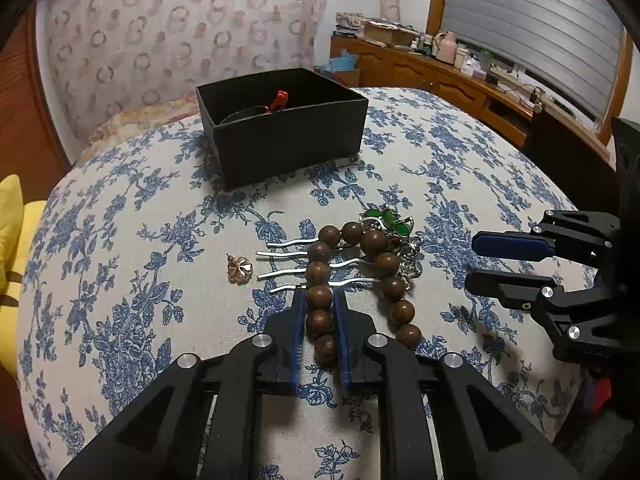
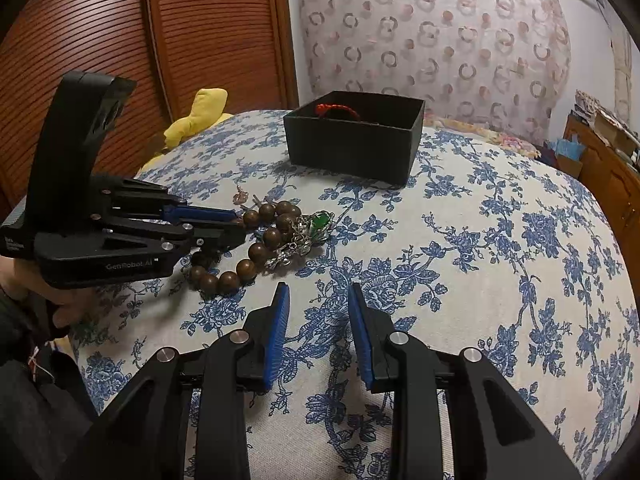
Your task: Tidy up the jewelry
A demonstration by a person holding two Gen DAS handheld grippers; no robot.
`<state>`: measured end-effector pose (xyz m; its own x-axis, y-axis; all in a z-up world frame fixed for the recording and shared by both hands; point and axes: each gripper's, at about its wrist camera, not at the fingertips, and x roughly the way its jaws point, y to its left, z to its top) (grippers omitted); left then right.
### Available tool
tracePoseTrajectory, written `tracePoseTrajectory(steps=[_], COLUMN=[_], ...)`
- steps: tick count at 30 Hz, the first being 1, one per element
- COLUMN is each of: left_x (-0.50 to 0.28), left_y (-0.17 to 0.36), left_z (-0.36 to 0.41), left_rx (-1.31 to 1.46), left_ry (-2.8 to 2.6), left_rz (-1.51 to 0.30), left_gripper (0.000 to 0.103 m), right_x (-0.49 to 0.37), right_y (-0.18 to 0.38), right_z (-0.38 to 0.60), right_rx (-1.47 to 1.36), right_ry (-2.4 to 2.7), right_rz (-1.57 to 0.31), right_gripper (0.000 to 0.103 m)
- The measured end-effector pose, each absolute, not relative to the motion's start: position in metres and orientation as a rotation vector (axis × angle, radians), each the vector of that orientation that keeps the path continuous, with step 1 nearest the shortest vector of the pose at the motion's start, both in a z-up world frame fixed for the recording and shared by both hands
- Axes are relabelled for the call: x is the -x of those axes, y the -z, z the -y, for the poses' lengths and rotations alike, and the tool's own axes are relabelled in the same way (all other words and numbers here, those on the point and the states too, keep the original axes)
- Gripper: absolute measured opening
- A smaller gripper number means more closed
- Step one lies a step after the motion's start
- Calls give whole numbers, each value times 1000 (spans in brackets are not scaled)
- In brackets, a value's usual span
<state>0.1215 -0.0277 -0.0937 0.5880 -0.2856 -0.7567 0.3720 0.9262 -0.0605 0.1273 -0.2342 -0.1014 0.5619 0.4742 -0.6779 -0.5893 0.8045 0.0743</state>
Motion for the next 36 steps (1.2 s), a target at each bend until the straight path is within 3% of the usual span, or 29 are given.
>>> tracePoseTrajectory(steps=[20, 30, 33, 36], left_x=[-78, -71, -70, -70], left_y=[35, 35, 38, 41], left_z=[-22, -26, -27, -28], left_rx=[80, 102, 111, 117], left_ry=[364, 369, 375, 375], left_rz=[-647, -628, -628, -630], left_gripper=[12, 12, 12, 12], right_x=[-128, -142, -153, -164], right_y=[102, 76, 77, 84], right_z=[232, 203, 189, 180], right_rx=[177, 214, 251, 295], right_ry=[-642, -673, -659, -618], right_rz=[-759, -715, -734, -762], right_gripper=[33, 32, 25, 25])
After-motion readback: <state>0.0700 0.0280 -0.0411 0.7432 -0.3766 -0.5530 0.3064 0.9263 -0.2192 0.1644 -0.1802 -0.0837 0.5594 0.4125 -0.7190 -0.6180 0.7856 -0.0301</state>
